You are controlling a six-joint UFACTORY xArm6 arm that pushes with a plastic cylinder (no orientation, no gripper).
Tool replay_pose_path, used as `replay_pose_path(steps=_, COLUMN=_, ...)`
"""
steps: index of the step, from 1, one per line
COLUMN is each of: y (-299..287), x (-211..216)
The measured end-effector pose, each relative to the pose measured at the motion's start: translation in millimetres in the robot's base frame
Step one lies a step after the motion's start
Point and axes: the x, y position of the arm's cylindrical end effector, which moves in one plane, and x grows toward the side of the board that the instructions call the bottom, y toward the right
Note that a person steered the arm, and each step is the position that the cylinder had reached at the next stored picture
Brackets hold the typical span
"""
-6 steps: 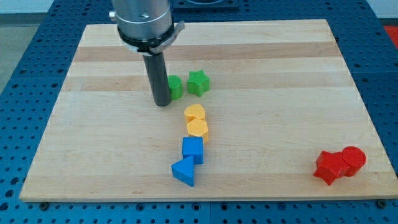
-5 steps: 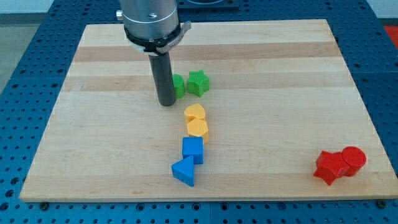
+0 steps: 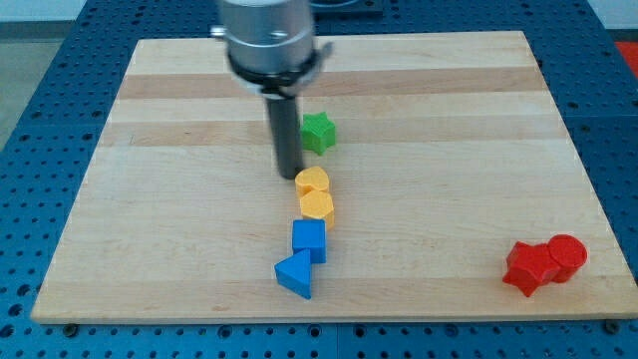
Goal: Move the arm to the bottom center of the board
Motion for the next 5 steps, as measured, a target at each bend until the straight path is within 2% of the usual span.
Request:
replay_pose_path(steps=1, y=73.9, x=-16.1)
replay_pose_path(steps=2, y=116.6, x=-15.6)
replay_pose_path(steps=3, y=130.4, x=44.5)
replay_pose_path(steps=4, y=87.4, x=102.7)
replay_pose_path(steps=5, y=88.3, x=155.9)
